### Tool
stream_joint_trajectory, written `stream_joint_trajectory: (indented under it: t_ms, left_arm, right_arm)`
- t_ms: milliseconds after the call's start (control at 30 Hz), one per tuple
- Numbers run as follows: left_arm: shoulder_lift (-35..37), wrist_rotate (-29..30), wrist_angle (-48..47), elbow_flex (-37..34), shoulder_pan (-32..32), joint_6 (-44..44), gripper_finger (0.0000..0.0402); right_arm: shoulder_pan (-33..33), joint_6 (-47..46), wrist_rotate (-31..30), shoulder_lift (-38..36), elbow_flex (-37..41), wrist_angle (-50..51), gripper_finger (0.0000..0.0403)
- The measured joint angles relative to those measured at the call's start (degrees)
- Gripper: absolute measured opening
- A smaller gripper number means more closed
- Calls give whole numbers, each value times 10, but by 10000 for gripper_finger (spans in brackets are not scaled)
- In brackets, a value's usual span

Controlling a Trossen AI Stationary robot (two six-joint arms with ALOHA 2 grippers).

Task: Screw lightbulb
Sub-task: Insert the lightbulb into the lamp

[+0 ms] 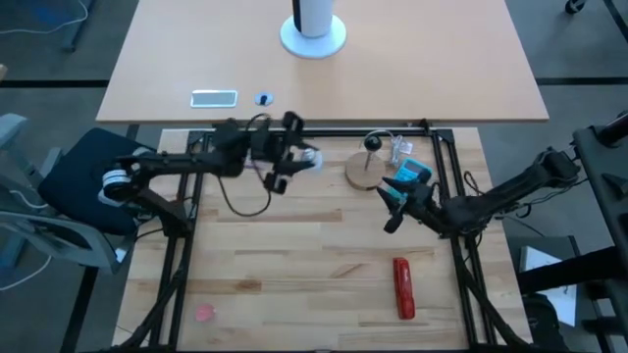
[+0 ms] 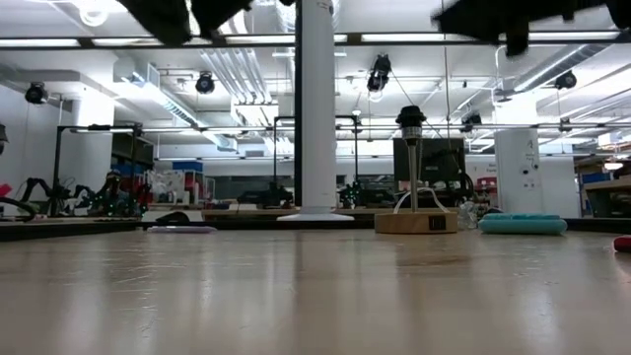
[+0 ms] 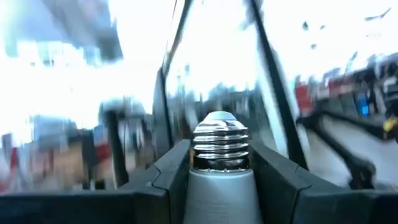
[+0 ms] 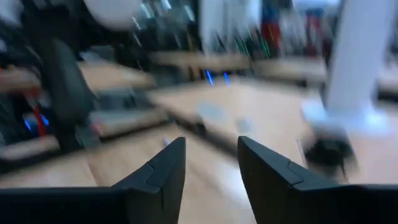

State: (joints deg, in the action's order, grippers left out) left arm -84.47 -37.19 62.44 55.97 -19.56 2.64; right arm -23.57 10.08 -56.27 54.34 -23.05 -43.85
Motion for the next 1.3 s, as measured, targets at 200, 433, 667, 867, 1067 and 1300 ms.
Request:
stream_joint_trajectory:
  t_ms: [200, 433, 667, 867, 1067, 1300]
  left_arm:
    - [-32, 17, 189, -60, 31, -34, 132]
    - [-82, 35, 228, -11, 83, -75, 132]
    - [-128, 63, 195, 36, 89, -18, 132]
    - [-136, 75, 177, 34, 88, -16, 132]
    - [-139, 88, 128, 19, 77, -49, 132]
    - [-139, 88, 79, 15, 71, -80, 132]
  right_arm:
    - [41, 24, 169, 47, -8, -223, 162]
    - [129, -101, 337, 86, -67, -118, 195]
    - [115, 115, 274, 149, -166, -13, 237]
    - [96, 209, 166, 186, -226, 41, 275]
    - [95, 168, 176, 183, -250, 126, 305]
    - [96, 140, 176, 182, -272, 160, 310]
